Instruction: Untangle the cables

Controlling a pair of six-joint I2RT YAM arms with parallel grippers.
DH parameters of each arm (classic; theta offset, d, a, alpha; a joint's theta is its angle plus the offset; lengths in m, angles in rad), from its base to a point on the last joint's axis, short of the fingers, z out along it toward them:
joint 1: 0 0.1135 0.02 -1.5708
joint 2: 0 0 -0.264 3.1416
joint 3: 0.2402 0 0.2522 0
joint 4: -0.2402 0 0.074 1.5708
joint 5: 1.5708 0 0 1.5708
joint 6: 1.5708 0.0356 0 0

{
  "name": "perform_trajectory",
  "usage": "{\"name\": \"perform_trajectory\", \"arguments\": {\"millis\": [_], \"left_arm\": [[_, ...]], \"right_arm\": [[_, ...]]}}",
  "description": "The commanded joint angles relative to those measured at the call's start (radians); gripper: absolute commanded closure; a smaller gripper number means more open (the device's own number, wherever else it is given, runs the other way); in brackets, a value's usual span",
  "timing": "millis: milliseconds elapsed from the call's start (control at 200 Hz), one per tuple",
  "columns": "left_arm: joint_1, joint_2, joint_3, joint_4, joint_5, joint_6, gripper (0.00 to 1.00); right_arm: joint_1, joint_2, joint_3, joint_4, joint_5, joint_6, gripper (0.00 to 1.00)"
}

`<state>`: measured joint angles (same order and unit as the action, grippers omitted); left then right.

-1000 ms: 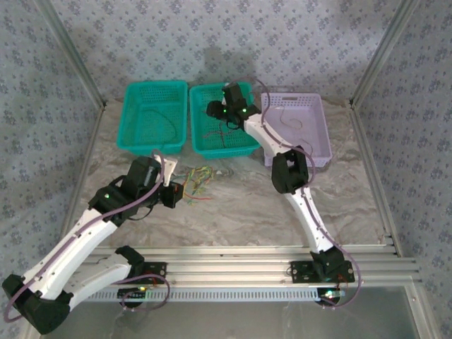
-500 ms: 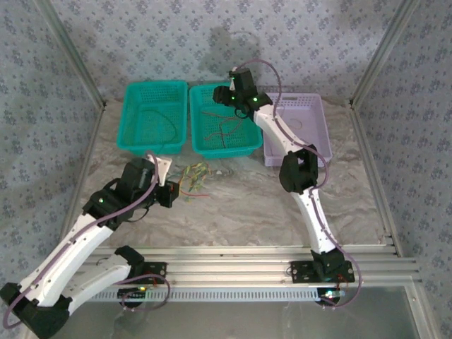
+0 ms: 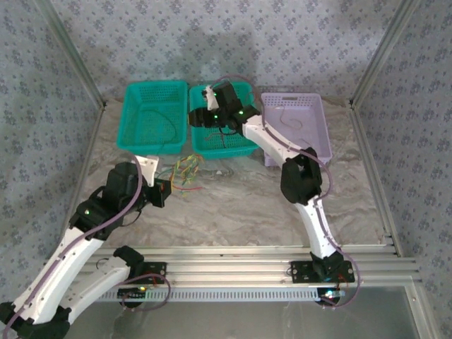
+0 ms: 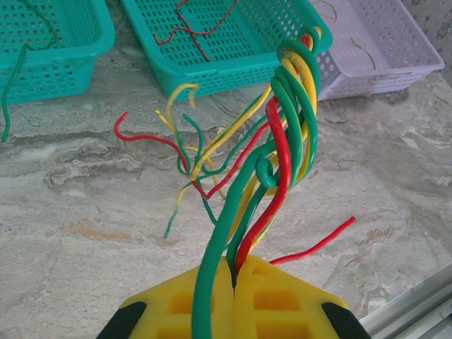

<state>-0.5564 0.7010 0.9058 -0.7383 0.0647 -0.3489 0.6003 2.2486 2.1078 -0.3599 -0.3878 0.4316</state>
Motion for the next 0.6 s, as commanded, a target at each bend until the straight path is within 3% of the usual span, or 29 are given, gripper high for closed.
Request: {"name": "perform_trajectory", "arguments": {"millis": [0, 115, 380, 595], "left_arm": [[0.004, -0.001, 0.017, 0.002, 0.025, -0.025, 1.00], [0.005, 0.021, 0.032, -0.016, 0.014, -0.044, 1.00], [0.008, 0.046, 0.034, 0.009, 0.037, -0.154, 1.00], [0.007, 0.032, -0.016, 0.117, 0.147, -0.257, 1.00]], "right_arm": [[-0.010, -0.182, -0.138, 0.112, -0.065, -0.045, 0.44], [0.004, -0.337, -0.306, 0.122, -0.082, -0.100, 0.44], [0.006, -0.687, -0.802, 0.356, -0.244, -0.100, 0.45], [0.051, -0.760, -0.996, 0.453, -0.300, -0.108, 0.45]]}}
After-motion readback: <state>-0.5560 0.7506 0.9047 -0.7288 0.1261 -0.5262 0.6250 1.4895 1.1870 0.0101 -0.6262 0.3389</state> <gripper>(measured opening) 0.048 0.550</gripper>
